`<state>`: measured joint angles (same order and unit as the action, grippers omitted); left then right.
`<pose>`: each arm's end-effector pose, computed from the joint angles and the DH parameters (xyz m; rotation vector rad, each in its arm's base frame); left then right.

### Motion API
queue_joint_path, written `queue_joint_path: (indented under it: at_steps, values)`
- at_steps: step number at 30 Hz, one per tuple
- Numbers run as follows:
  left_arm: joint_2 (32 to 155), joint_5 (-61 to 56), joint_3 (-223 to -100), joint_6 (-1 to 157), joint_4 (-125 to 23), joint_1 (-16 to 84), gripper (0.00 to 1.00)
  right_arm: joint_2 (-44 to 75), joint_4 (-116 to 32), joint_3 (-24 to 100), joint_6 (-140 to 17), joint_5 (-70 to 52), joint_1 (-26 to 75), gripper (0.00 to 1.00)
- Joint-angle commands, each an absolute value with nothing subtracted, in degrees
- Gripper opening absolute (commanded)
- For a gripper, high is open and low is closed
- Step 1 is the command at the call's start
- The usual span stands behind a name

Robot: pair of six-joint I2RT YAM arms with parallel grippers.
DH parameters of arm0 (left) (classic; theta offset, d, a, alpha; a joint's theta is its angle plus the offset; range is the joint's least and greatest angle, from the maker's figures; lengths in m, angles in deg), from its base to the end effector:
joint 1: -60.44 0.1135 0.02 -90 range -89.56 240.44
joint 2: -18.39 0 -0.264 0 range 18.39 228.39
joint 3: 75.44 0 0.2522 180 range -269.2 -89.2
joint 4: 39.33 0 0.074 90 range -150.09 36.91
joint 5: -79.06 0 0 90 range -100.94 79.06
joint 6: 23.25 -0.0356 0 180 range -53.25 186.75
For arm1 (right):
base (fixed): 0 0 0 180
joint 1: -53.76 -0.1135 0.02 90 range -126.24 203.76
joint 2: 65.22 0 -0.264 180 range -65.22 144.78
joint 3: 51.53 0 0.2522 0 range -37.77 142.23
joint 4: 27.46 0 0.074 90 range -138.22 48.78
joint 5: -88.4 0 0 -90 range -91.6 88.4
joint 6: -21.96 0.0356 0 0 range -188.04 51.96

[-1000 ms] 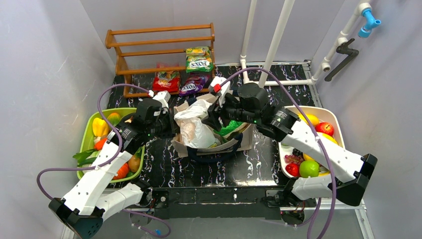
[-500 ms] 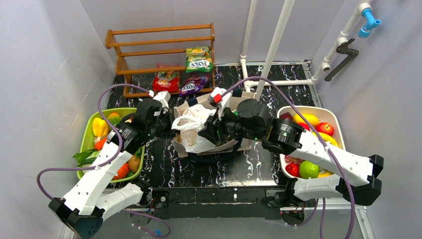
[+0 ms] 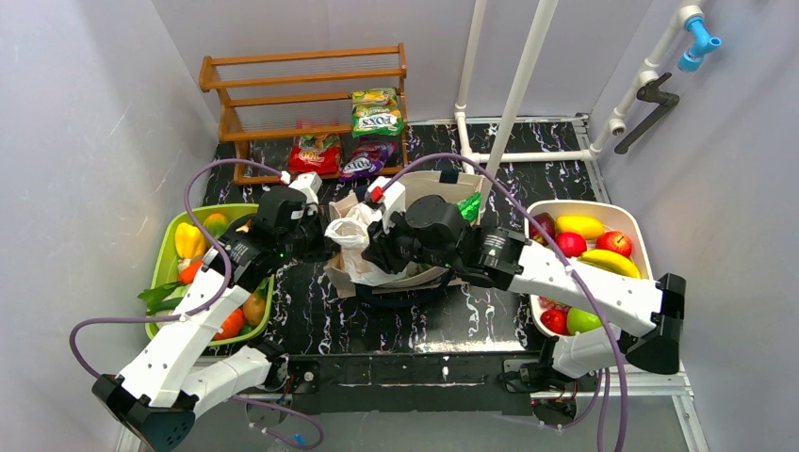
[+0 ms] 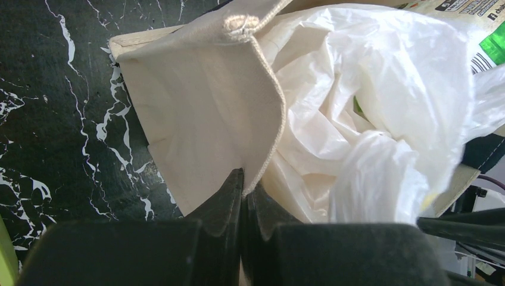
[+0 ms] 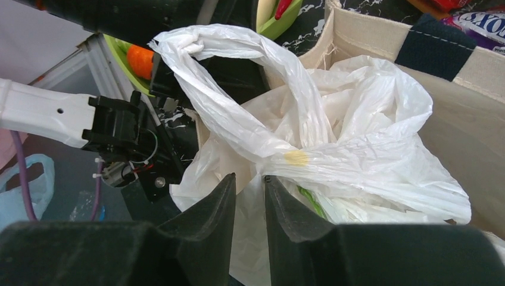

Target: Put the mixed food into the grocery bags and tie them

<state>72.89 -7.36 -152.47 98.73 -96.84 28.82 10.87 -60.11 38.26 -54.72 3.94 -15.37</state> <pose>0.1601 -0.1012 0.3623 0.0298 2.2662 -0.6821 0.1119 0.2838 0.3940 -0.8744 1.7987 0.8677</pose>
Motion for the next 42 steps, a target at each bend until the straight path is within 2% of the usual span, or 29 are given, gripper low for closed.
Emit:
queue_joint_path:
  at_steps: [1,17,23,28,31,42]
  values:
    - [71.25,-6.15,-154.06,99.18,-98.63,28.98,0.0,13.44,-56.87,38.0,-54.5,4.56,-15.88,0.28]
    - [70.87,-5.36,-155.42,99.68,-98.81,28.98,0.0,22.55,-55.71,34.96,-54.42,11.94,-14.83,0.27]
    - [70.57,-4.87,-155.98,99.87,-99.1,28.98,0.0,25.8,-58.74,35.07,-57.13,14.41,-13.75,0.28]
    - [70.49,-4.87,-156.09,99.88,-99.08,28.98,0.0,26.72,-65.81,40.02,-58.81,15.61,-13.78,0.28]
    - [70.64,-4.89,-156.04,99.75,-99.07,28.98,0.0,25.63,-69.32,44.22,-58.27,14.97,-13.78,0.35]
    - [70.86,-5.03,-155.89,99.88,-98.73,28.98,0.0,21.53,-79.93,61.1,-55.75,8.36,-14.27,0.72]
